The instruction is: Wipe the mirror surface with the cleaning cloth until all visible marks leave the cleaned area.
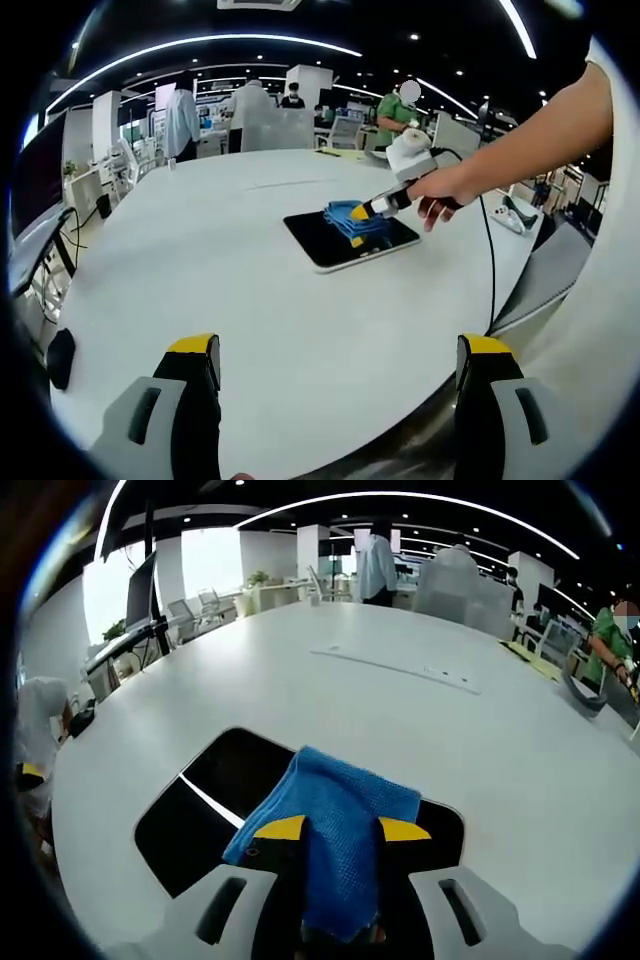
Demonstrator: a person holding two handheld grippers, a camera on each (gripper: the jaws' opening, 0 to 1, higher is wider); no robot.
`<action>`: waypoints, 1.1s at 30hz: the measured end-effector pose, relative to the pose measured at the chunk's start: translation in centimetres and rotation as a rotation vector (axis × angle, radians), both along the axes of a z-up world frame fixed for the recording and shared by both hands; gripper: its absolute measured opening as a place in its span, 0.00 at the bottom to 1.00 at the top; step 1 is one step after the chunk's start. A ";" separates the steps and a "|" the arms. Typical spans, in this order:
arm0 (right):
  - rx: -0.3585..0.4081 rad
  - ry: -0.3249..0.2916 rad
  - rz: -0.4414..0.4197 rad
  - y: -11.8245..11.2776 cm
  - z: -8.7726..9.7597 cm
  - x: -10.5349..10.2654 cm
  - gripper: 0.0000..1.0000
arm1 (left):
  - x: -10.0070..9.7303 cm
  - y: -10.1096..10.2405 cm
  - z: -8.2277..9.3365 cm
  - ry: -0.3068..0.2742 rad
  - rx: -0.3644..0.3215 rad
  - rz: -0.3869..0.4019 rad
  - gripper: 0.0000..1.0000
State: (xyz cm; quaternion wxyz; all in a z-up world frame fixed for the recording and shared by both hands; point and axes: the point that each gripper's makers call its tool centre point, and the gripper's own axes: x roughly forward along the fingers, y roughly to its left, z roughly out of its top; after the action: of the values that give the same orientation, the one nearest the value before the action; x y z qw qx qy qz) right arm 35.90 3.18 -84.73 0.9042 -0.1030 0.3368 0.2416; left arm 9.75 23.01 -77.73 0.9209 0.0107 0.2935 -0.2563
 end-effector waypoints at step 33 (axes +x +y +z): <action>0.005 -0.002 -0.001 -0.3 0.2 1.5 0.23 | 0.6 -0.2 -0.1 0.021 0.018 -0.006 0.99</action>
State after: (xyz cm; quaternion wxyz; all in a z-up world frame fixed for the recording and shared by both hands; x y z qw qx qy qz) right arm 37.43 2.92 -84.52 0.9050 -0.1008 0.3352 0.2419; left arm 10.33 22.86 -77.84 0.9169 0.0171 0.3052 -0.2567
